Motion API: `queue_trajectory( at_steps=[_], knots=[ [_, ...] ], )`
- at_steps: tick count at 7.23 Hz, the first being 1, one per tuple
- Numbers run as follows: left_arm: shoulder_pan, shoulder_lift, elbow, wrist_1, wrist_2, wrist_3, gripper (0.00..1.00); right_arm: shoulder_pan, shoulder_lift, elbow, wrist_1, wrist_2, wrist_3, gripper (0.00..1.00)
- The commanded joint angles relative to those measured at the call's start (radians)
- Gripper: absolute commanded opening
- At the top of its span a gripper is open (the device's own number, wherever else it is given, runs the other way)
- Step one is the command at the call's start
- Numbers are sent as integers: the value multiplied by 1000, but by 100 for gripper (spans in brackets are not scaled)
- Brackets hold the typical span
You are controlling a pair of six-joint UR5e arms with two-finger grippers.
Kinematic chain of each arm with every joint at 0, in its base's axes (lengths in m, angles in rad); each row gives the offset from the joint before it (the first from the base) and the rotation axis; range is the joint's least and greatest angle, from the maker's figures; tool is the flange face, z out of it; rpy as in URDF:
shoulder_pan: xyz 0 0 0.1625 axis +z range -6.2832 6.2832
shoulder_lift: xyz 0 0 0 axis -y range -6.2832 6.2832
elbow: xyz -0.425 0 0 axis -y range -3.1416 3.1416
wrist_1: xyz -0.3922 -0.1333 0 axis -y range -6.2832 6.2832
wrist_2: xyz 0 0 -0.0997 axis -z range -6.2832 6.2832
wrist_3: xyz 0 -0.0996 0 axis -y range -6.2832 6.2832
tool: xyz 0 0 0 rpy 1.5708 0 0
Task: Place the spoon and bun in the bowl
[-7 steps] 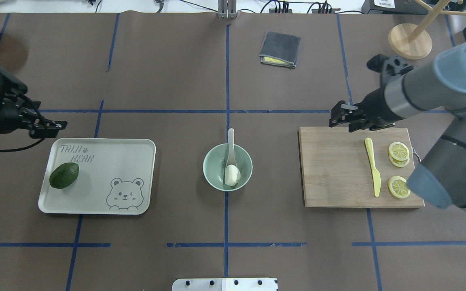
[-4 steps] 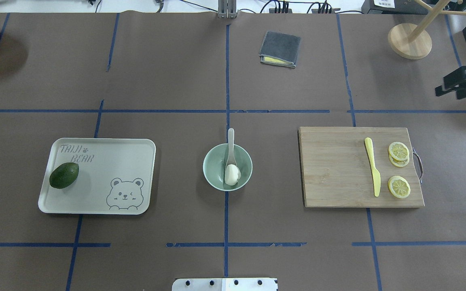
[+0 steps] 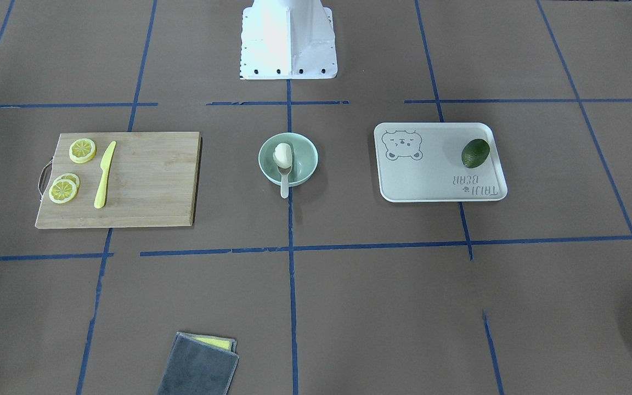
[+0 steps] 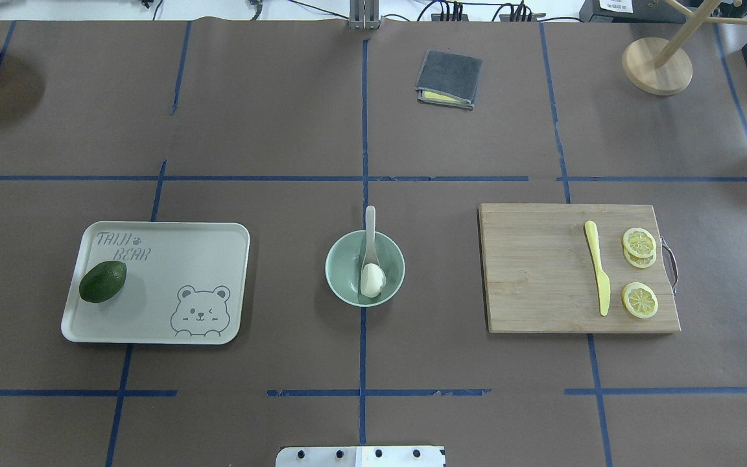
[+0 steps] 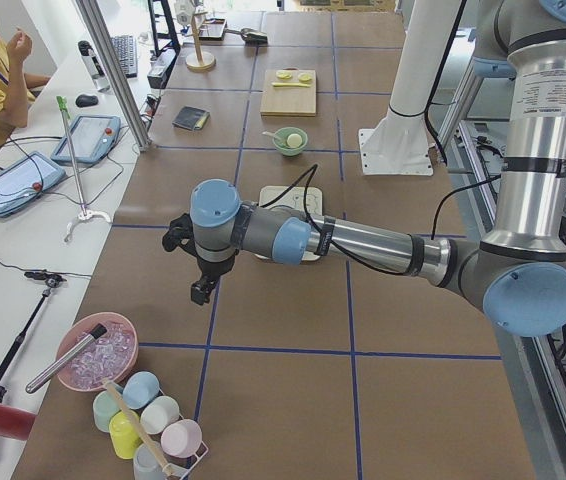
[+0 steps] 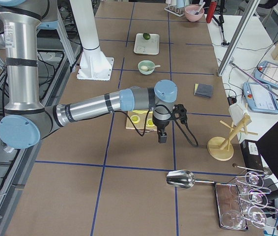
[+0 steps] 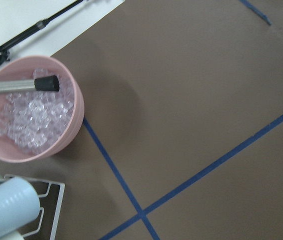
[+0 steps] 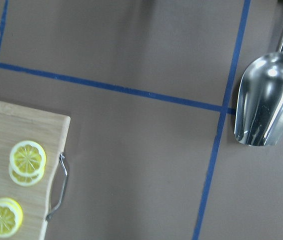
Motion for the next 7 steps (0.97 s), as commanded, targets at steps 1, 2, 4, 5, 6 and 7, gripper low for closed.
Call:
queue_trajectory(
  at_steps=[1,2,4,5,6,7],
  knots=[
    [-12,112,22,-135,120,-2,100,10,-69,-10,6,0,-78,100],
    [-12,133,45,-260,222,-8,100,10,-66,-20,22,0,-76,100],
    [-10,91,44,-178,217,-2,100,10,-55,-40,24,-1,-76,100],
    [-12,86,17,-70,131,1,100,10,-55,-37,24,0,-74,100],
    [-16,100,-11,-27,101,1,100,10,-58,-36,24,-1,-78,100],
    [-15,101,-3,-19,101,0,100,10,-64,-33,24,0,-78,100]
  ],
)
